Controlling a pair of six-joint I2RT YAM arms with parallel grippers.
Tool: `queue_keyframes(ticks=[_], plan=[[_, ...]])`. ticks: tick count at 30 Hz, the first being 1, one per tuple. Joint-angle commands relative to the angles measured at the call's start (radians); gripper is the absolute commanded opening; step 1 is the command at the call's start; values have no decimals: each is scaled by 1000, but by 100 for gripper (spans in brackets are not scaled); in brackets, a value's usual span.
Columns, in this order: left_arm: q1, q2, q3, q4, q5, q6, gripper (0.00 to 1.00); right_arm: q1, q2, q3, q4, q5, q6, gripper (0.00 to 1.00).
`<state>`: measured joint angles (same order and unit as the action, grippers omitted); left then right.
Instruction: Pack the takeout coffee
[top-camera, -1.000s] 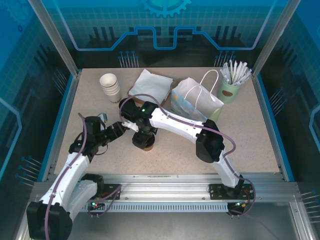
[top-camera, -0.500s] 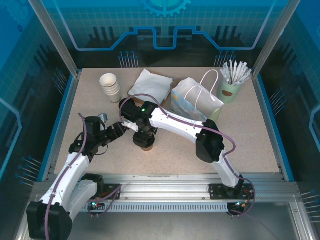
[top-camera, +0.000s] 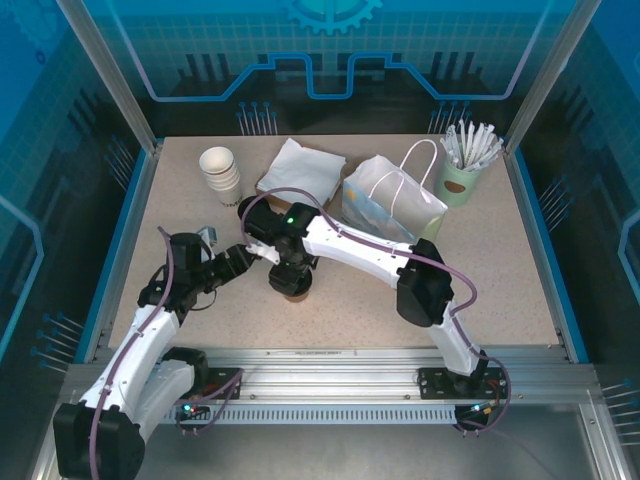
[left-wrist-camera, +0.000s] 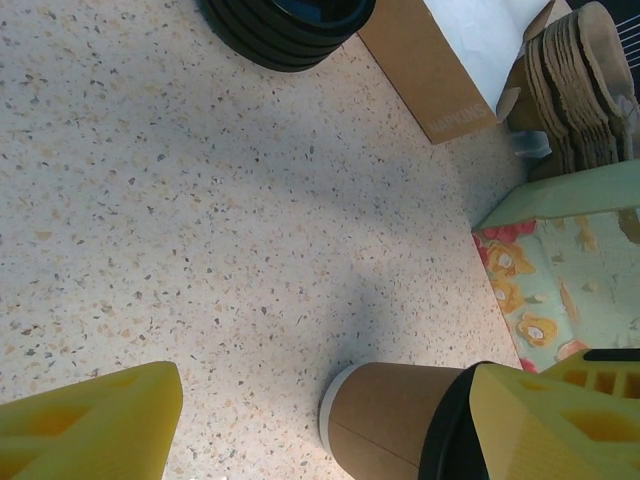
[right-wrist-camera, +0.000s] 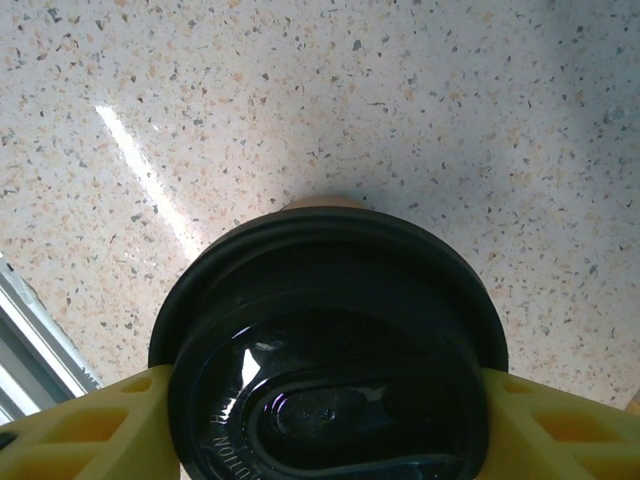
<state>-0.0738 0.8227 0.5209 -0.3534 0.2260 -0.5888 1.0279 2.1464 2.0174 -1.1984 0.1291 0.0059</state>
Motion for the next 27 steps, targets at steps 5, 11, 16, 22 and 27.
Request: queue_keyframes(ticks=[5, 11, 16, 22, 27], plan=[[9, -32, 45, 24, 35, -7, 77, -11, -151, -29, -81, 5, -31, 56], [-8, -30, 108, 54, 29, -23, 76, -50, -333, -17, -132, 3, -45, 51], [-77, 7, 192, 91, -19, -20, 76, -106, -476, 65, -146, -5, -53, 50], [-226, 122, 340, 126, -84, 30, 75, -198, -562, 246, -152, 1, -53, 47], [-316, 248, 467, 149, -80, 71, 75, -312, -615, 325, -142, 35, -31, 46]])
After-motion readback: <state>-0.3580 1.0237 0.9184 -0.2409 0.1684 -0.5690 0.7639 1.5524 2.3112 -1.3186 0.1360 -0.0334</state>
